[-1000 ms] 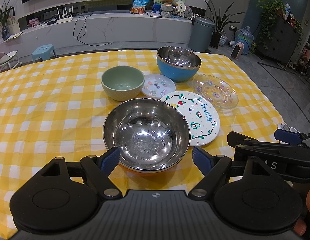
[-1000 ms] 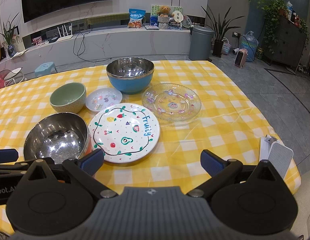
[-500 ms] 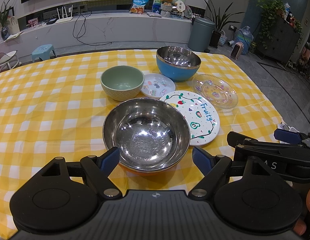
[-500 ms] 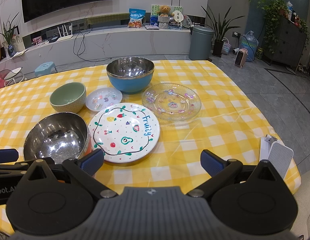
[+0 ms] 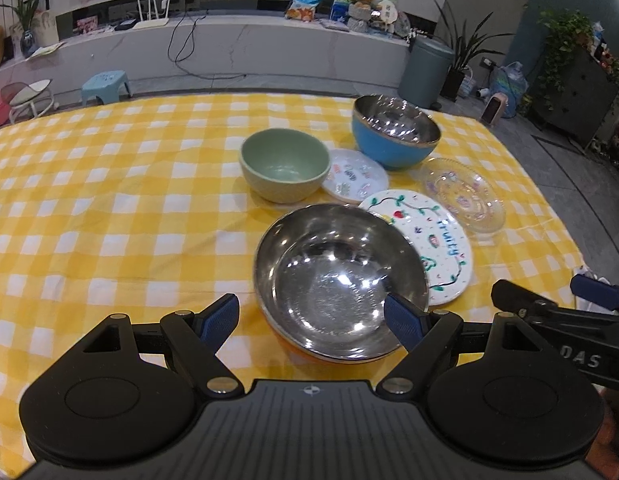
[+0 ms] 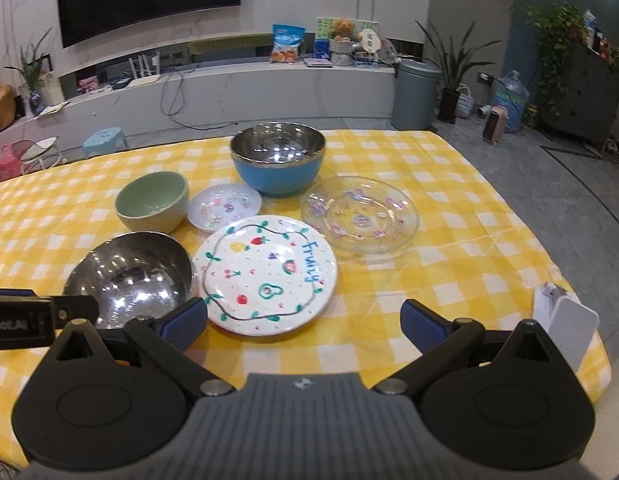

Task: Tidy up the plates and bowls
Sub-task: 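Close the left tool on the steel bowl rim while the right tool grips the rim too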

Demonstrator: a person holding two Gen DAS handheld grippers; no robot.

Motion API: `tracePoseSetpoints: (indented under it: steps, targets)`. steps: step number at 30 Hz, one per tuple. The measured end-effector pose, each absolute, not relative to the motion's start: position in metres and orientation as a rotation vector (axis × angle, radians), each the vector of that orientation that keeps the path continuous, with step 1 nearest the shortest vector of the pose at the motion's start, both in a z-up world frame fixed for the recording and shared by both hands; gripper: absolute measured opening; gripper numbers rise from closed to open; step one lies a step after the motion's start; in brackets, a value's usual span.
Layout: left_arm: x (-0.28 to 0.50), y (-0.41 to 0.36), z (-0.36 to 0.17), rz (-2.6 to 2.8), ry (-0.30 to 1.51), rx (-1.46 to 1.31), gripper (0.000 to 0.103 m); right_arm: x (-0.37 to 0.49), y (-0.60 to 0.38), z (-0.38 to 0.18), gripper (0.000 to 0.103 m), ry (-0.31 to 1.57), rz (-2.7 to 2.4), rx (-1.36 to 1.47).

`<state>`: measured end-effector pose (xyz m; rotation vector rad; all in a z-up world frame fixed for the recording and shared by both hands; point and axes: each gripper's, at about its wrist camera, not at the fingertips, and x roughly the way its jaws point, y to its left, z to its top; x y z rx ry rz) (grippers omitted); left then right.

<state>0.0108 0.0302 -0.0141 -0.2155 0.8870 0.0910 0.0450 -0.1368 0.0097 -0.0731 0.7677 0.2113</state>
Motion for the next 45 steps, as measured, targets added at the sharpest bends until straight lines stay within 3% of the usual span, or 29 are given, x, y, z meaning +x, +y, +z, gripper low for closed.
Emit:
tracePoseSetpoints:
  steps: [13,18,28,32,39,45]
  targets:
    - [0.015,0.053,-0.024,0.131,0.884,-0.239,0.096,0.071,-0.113,0.003,0.100,0.880,0.381,0.107]
    - [0.020,0.061,-0.035,0.120,0.918,-0.263,0.087,0.081,-0.100,-0.007,0.100,0.912,0.378,0.104]
    - [0.027,0.065,-0.047,0.113,0.935,-0.277,0.074,0.096,-0.075,-0.025,0.076,0.965,0.380,0.071]
    - [0.034,0.066,-0.054,0.102,0.950,-0.289,0.060,0.101,-0.071,-0.031,0.065,0.989,0.361,0.061]
    - [0.037,0.064,-0.061,0.103,0.961,-0.273,0.057,0.105,-0.071,-0.040,0.052,1.027,0.354,0.075]
    - [0.039,0.060,-0.064,0.127,0.973,-0.241,0.057,0.105,-0.071,-0.047,0.048,1.046,0.355,0.075]
